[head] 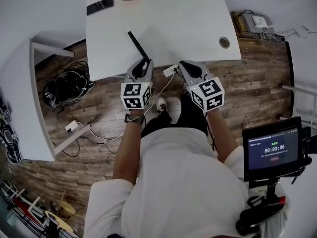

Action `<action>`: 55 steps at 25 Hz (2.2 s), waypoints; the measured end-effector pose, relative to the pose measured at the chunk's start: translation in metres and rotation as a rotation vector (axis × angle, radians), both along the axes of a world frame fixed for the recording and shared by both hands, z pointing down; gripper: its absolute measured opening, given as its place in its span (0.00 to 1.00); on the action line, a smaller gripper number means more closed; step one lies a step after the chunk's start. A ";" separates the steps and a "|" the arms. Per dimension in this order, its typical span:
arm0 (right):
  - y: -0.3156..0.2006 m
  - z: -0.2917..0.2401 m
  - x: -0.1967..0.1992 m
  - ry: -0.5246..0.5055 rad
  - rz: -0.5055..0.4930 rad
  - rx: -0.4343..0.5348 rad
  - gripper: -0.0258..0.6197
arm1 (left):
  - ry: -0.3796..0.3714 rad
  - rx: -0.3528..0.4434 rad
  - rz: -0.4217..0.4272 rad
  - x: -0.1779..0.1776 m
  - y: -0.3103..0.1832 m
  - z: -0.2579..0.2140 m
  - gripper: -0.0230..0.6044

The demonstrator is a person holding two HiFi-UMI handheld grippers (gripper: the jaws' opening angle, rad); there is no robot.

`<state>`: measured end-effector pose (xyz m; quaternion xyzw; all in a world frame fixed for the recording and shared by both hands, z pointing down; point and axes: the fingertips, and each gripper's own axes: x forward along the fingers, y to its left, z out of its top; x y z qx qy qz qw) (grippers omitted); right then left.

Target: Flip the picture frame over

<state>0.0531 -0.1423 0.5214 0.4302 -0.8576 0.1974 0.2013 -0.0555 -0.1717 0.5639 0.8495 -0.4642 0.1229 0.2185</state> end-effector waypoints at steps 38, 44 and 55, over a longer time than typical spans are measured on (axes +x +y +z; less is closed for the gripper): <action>0.022 0.015 -0.016 0.038 -0.114 -0.040 0.04 | 0.087 -0.125 -0.081 -0.032 0.051 0.063 0.20; 0.023 0.016 -0.017 0.041 -0.119 -0.044 0.04 | 0.063 -0.164 -0.087 -0.033 0.057 0.078 0.20; 0.025 0.018 -0.018 0.041 -0.124 -0.052 0.04 | 0.030 -0.192 -0.070 -0.032 0.061 0.092 0.18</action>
